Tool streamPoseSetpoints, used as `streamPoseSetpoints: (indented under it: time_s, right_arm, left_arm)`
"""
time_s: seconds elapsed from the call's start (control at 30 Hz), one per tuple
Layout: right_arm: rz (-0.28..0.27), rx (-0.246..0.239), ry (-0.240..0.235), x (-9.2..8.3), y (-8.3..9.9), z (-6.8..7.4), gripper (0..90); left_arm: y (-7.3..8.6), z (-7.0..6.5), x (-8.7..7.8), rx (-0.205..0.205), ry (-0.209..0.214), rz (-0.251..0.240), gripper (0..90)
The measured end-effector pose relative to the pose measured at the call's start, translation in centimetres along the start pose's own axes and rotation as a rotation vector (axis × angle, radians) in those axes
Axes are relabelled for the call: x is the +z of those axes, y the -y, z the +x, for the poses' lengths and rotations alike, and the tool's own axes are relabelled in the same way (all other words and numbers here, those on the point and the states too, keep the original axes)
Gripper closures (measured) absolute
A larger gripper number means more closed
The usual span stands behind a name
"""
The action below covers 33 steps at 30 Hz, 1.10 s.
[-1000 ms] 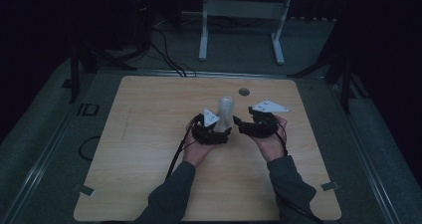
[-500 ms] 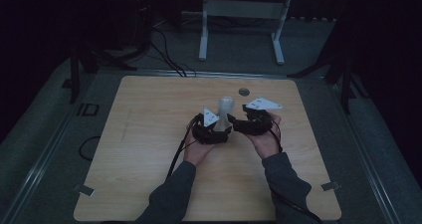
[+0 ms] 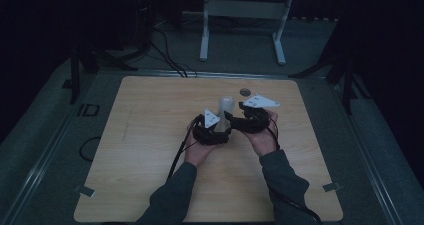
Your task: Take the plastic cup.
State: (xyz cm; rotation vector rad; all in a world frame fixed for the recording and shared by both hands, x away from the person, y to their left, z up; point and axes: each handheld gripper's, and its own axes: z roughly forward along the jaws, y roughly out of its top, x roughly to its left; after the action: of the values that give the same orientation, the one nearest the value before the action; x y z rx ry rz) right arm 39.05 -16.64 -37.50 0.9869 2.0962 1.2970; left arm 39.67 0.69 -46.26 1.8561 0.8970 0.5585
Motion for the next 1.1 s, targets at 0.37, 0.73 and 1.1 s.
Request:
streamPoseSetpoints:
  time_s: [0.37,0.73,1.1]
  right_arm:
    - [-0.020,0.001,-0.024,0.7,-1.0,0.3,34.1]
    - [-0.006,0.026,-0.039,1.8,-1.6,0.3,36.6]
    - [-0.003,0.042,-0.039,1.8,-1.8,0.0,39.2]
  left_arm:
    - [0.1,0.0,0.0,0.006,0.003,-0.005,21.3]
    - [0.1,-0.1,-0.1,0.012,-0.003,-0.013,21.4]
    - [0.1,-0.2,-0.1,0.024,-0.011,-0.019,21.8]
